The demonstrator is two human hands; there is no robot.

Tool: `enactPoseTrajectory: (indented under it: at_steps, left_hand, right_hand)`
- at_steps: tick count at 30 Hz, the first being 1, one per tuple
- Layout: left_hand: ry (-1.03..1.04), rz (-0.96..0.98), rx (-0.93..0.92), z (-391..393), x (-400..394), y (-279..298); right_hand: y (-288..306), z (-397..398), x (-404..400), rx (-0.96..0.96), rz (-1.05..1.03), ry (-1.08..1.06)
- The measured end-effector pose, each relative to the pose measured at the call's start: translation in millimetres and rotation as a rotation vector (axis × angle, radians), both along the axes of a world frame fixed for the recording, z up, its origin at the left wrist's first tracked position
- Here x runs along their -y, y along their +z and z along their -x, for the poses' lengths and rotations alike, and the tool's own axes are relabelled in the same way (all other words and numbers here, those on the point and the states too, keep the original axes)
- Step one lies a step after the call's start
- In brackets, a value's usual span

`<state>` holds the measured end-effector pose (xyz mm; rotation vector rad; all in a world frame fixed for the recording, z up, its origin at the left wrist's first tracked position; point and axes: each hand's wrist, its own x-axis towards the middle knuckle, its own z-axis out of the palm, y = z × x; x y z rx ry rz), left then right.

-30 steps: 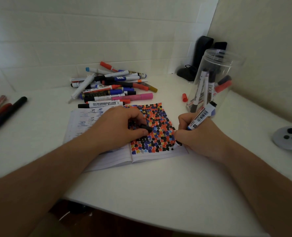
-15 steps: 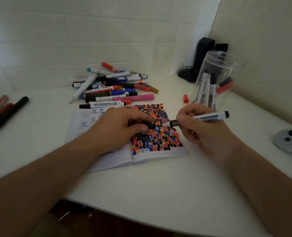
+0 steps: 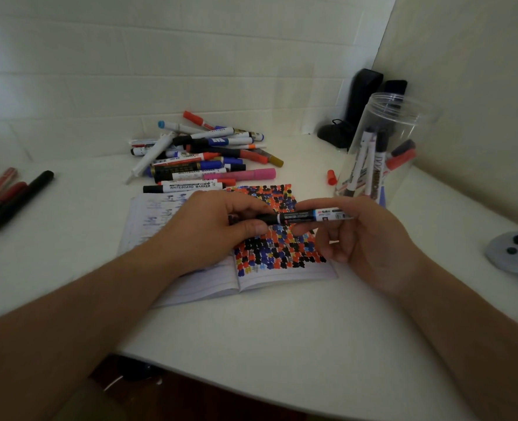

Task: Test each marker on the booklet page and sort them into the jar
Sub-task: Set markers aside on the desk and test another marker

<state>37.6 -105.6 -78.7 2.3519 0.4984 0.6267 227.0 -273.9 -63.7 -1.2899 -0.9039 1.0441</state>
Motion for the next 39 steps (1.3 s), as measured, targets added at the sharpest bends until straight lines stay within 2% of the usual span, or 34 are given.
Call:
enactPoseTrajectory:
  at_steps: [6,12,16,20,22,26,30,35,37,39]
  left_hand:
    - [0.082,0.082,0.079,0,0,-1]
    - [0.103,-0.01,0.072,-2,3,1]
    - [0.095,-0.084,0.005,-2,4,-1]
    - [0.084,-0.246,-0.01,-5,6,0]
    - [0.141,-0.27,0.007,-2,4,3]
    - [0.264,-0.122,0.048,14,-5,15]
    - [0.42,-0.055,-0.007,48,-31,27]
    - [0.75,-0.107,-0.191,108,-73,24]
    - [0.875,-0.202,-0.28,134,-88,18]
    - [0.979,-0.347,-0.45,151,-94,14]
  right_hand:
    - [-3,5,-2,0.149,-0.076,-0.026]
    - [-4,8,-8,0.232,-0.114,-0.054]
    - [-4,21,-7,0.529,-0.09,-0.062]
    - [-5,25,-9,0.762,-0.141,-0.097]
    - [-10,21,-10,0.825,-0.133,-0.125]
    - [-19,19,-14,1.094,-0.057,-0.2]
    - [-22,24,-14,1.336,-0.06,-0.119]
    - [-22,37,-19,1.485,-0.139,0.003]
    - [-24,38,-22,1.516,-0.131,0.017]
    - [-25,39,-23,1.555,-0.116,0.036]
